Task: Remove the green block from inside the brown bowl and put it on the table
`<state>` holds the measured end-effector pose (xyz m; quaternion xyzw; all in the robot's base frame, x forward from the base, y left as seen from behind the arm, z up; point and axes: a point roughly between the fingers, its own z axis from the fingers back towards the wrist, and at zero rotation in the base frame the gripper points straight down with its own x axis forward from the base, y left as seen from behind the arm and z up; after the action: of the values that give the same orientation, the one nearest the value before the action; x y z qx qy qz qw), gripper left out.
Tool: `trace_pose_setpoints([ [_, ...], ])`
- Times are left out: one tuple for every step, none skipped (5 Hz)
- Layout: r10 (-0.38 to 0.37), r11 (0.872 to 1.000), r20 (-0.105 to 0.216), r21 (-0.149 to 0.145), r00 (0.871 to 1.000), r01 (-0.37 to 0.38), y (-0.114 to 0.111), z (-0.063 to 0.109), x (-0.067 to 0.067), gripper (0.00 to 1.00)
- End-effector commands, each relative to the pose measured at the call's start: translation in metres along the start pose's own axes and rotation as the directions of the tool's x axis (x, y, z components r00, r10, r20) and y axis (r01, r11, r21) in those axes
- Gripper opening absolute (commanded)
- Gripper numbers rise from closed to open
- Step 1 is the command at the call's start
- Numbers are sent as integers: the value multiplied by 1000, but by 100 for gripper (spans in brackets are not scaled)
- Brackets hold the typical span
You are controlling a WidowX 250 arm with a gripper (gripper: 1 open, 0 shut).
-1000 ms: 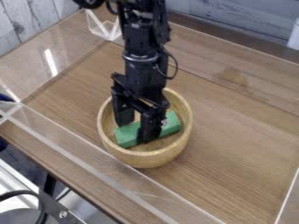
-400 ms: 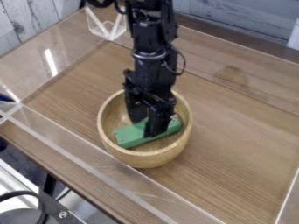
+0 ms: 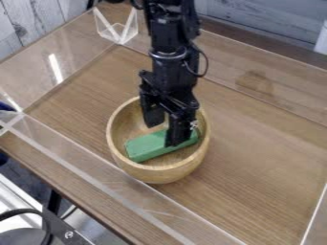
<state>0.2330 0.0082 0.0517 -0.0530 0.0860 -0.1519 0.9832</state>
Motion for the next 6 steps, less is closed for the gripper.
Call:
trace_pose_setpoints([
  [3,999,25,34,1000,-4,0,8,14,100],
  [20,999,10,46,1000,-20,0,7,18,100],
  [22,999,41,45,999,-24,1,2,15,100],
  [26,999,72,43,997,-29,2,-3,11,100],
  [34,998,109,43,994,-38,3,-4,9,100],
  [31,999,131,41,991,-37,4,0,5,100],
])
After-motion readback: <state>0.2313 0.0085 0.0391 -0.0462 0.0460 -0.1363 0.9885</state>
